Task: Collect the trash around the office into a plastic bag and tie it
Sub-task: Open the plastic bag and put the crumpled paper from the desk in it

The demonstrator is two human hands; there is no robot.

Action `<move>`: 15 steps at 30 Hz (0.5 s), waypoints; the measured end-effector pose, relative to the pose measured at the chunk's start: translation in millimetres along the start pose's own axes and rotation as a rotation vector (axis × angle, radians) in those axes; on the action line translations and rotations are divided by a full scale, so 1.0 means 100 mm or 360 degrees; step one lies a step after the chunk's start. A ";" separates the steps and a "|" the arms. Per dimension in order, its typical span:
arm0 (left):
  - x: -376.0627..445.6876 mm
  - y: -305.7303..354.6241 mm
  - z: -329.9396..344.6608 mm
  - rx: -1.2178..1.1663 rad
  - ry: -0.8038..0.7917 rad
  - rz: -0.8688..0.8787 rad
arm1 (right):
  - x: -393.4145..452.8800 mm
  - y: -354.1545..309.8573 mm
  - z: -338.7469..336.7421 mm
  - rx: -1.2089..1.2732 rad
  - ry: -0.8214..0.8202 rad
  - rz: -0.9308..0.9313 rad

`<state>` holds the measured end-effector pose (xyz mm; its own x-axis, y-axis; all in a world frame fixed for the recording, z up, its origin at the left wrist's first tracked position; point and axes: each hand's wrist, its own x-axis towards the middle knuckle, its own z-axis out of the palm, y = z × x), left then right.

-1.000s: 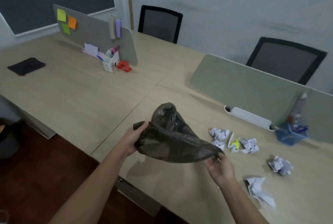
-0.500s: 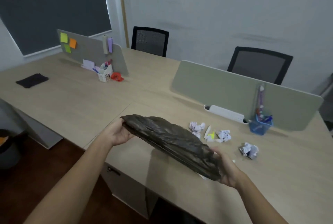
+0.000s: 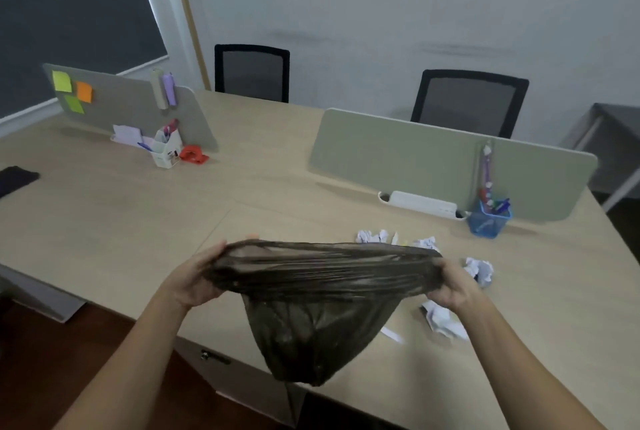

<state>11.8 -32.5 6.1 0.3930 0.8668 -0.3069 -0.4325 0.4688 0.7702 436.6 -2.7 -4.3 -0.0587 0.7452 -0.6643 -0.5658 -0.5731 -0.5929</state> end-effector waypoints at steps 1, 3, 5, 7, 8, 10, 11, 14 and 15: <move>0.11 0.06 -0.15 -0.0118 -0.0065 0.0203 | 0.07 0.01 0.08 -0.0055 -0.0081 0.0020; 0.32 0.21 -0.38 -0.0304 0.0062 0.0568 | 0.17 0.02 0.18 -0.0079 -0.0224 -0.0013; 0.49 0.48 -0.52 -0.0516 0.0233 0.0599 | 0.32 0.01 0.22 0.0097 -0.0384 -0.0128; 0.59 0.71 -0.57 -0.0545 0.0255 0.0650 | 0.36 -0.01 0.29 0.0209 -0.0521 -0.0318; 0.66 0.81 -0.56 -0.0407 0.0292 0.0666 | 0.34 -0.03 0.35 0.0185 -0.0581 -0.0421; 0.84 0.92 -0.64 -0.0008 0.0390 0.0528 | 0.26 -0.09 0.50 -0.0159 -0.0575 -0.0469; 0.90 0.97 -0.65 0.0254 0.0400 0.0439 | 0.23 -0.12 0.58 -0.0482 -0.0523 -0.0463; 1.08 1.12 -0.71 0.1202 0.0330 0.0220 | 0.43 -0.11 0.68 -0.1944 -0.0035 -0.0508; 1.14 1.13 -0.71 0.1575 0.0306 0.0190 | 0.52 -0.08 0.72 -0.2271 0.0122 -0.0554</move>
<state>-50.4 131.5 18.6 0.2163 0.9523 -0.2152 0.4403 0.1015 0.8921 379.2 64.8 -1.6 -0.0237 0.9195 -0.3923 0.7340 -0.2504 -0.6313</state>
